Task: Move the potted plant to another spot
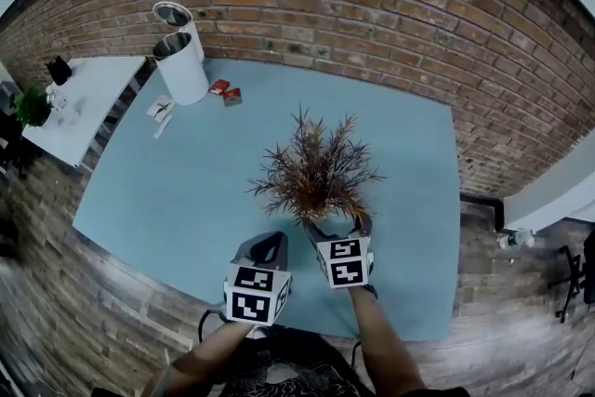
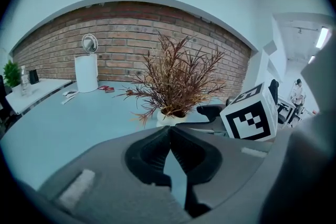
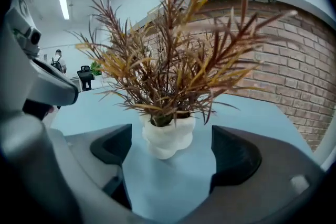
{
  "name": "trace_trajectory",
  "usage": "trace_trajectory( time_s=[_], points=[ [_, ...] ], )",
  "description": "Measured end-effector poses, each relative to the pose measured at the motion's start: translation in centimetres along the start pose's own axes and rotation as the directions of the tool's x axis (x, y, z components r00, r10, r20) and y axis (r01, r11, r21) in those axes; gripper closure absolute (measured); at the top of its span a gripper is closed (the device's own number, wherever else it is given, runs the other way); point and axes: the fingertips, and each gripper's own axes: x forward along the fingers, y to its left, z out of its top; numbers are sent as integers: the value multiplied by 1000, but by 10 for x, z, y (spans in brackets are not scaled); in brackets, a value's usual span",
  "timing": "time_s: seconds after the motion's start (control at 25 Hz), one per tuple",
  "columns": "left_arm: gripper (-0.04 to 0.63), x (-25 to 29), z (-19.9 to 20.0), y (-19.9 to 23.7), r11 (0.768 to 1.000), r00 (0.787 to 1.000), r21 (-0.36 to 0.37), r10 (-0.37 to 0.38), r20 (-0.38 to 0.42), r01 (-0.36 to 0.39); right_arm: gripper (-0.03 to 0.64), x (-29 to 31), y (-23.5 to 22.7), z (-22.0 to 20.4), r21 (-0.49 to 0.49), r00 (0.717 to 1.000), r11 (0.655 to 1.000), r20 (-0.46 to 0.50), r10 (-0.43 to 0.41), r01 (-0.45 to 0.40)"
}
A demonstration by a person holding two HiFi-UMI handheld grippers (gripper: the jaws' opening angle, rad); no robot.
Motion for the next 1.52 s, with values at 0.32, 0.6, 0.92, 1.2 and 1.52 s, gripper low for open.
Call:
trace_trajectory(
  time_s=[0.32, 0.6, 0.92, 1.2, 1.52],
  points=[
    [601, 0, -5, 13, 998, 998, -18, 59, -19, -60, 138, 29, 5, -2, -26, 997, 997, 23, 69, -68],
    [601, -3, -7, 24, 997, 996, -19, 80, -29, -81, 136, 43, 4, -6, -35, 995, 995, 31, 92, -91],
    [601, -7, -10, 39, 998, 998, -18, 56, -25, -57, 180, 54, 3, -16, -22, 998, 998, -12, 64, -64],
    [601, -13, -12, 67, 999, 999, -25, 31, -15, -31, 184, 58, 1, -18, 0, 1000, 1000, 2, 1, -1],
    [601, -16, -11, 90, 1000, 1000, -28, 6, -8, -6, 187, 59, 8, -16, 39, 999, 998, -13, -50, 50]
  ],
)
